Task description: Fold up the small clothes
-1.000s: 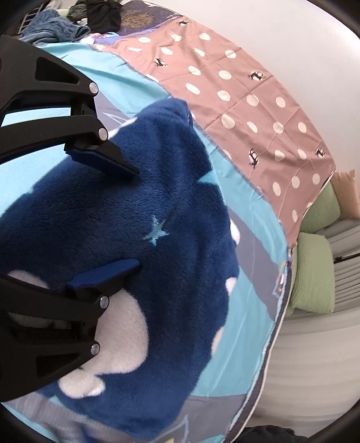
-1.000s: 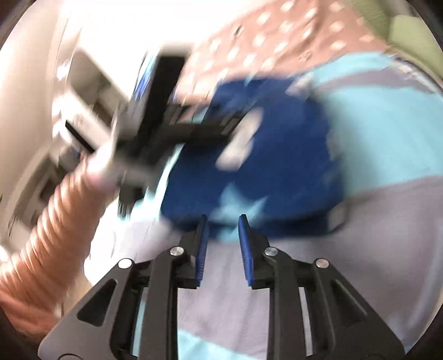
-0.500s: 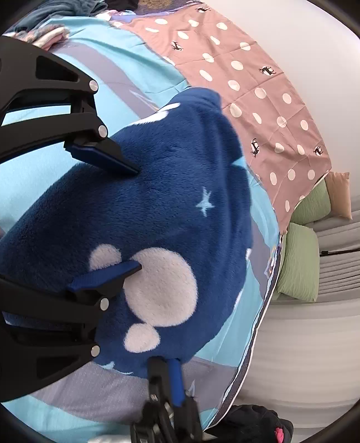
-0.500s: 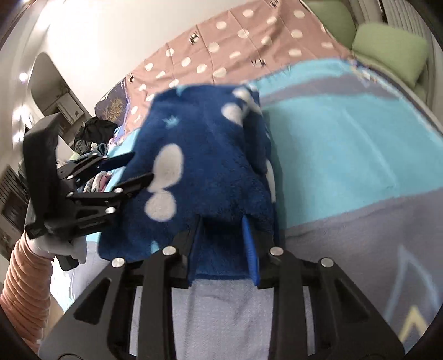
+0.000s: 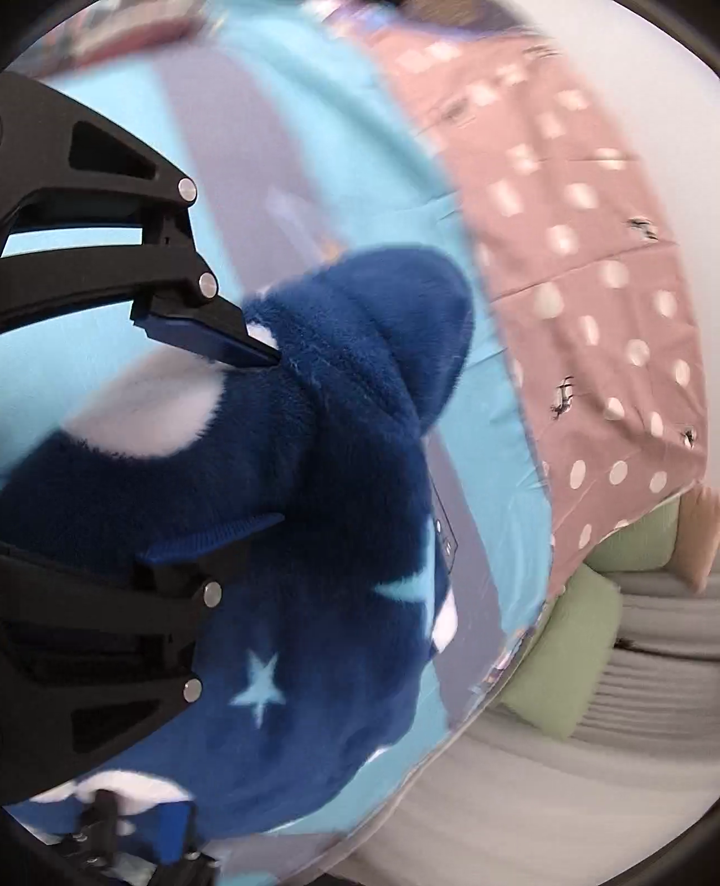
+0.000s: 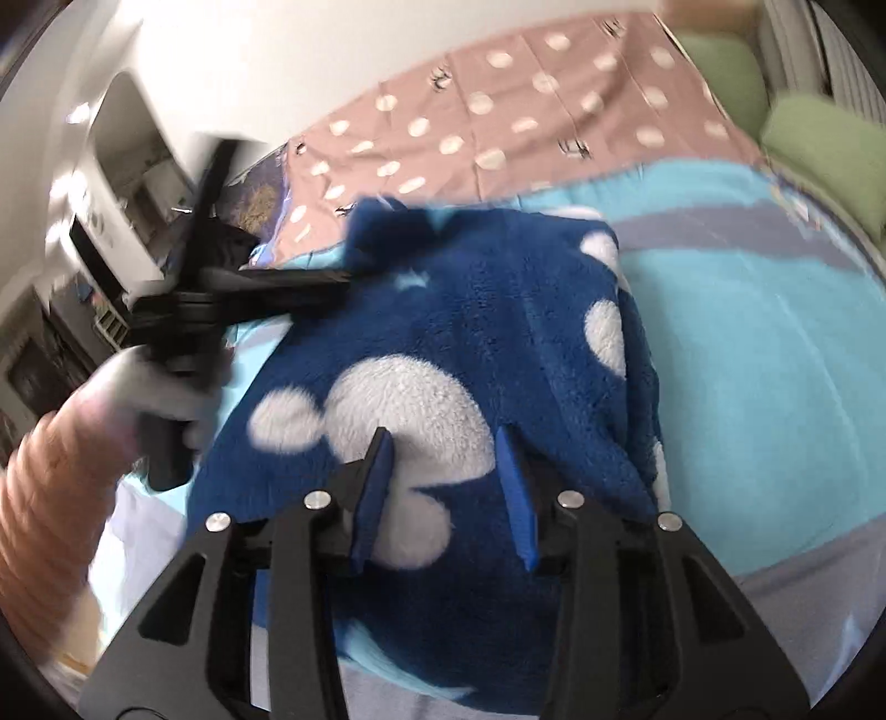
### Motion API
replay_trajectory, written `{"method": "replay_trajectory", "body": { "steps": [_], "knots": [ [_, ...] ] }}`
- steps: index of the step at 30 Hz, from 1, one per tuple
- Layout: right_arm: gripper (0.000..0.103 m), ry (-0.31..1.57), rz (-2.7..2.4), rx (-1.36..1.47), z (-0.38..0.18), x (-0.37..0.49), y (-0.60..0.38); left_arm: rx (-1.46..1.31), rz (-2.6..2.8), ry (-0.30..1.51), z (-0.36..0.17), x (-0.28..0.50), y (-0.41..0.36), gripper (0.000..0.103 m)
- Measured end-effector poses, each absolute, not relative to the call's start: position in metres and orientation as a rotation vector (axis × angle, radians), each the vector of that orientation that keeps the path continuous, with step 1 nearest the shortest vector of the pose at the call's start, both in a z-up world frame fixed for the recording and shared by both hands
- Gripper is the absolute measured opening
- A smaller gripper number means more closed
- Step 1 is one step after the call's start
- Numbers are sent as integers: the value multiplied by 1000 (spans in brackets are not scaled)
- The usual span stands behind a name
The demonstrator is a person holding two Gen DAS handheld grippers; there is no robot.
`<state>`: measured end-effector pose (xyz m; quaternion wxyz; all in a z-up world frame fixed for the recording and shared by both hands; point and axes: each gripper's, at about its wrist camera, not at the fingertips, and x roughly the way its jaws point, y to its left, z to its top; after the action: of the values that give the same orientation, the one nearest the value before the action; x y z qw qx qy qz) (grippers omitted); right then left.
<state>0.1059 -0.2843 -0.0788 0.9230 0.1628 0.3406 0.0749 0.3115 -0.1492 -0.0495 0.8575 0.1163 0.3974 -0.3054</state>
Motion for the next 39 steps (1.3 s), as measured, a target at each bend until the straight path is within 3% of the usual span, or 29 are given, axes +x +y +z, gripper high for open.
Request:
{"method": "replay_trajectory", "body": {
  "steps": [7,10,13,16,19,22,30,36,38,39],
  "knots": [
    [39,779,187,351,-49,112,-293,223,-676,789,-15,304,-139,56],
    [51,710,145,261,-13,119,-292,169,-698,707,14,305,-135,56],
    [56,712,145,228,7,151,-294,132,-693,703,24,325,-144,52],
    [56,787,107,274,-8,204,-306,253,-596,831,-24,357,-164,52],
    [57,961,74,293,-78,243,-314,222,-592,827,-63,364,-157,57],
    [57,906,108,384,-83,233,-330,184,-621,827,-64,366,-152,59],
    [58,911,67,236,-49,229,-313,246,-670,768,-18,355,-148,60],
    [62,849,25,211,-21,255,-314,138,-624,802,-16,379,-134,70],
    [65,965,1,217,-56,279,-314,143,-615,908,-48,389,-139,96],
    [67,1021,-4,224,-82,288,-315,133,-625,958,-70,392,-141,101]
  ]
}}
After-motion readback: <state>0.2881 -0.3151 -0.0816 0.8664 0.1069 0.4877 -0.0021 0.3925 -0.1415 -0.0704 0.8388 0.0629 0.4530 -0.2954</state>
